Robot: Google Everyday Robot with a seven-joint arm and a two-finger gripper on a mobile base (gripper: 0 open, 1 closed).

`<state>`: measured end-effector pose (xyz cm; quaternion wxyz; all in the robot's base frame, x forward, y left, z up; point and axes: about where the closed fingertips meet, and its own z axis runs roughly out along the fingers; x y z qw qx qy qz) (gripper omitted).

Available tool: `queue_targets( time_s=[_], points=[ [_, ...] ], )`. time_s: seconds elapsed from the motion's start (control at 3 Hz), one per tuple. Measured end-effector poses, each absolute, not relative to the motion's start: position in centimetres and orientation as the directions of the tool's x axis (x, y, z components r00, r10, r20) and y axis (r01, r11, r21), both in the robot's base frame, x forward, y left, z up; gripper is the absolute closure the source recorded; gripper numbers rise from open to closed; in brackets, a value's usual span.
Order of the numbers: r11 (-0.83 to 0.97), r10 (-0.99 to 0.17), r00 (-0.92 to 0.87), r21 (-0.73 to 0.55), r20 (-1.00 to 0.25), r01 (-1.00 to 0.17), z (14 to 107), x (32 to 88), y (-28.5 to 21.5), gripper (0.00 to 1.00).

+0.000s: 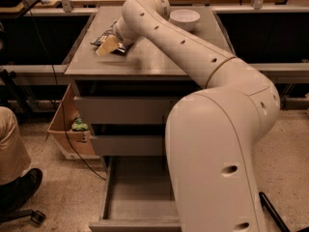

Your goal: Place blue chip bag into bottom drawer

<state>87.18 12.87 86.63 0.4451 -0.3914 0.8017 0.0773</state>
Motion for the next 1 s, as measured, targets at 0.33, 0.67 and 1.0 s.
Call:
queue_targets(
  time_s=[0.33, 0.67, 1.0],
  points=[
    [0.706, -0.524, -0.298, -0.211, -0.798, -0.676, 85.43, 88.92, 13.06, 0.17],
    [0.716, -0.505, -0.278, -0.216, -0.817, -0.664, 85.03, 89.82, 12.75, 0.4],
    [0.708, -0.511, -0.248, -0.239, -0.823, -0.665, 85.18, 89.6, 12.63, 0.63]
  ],
)
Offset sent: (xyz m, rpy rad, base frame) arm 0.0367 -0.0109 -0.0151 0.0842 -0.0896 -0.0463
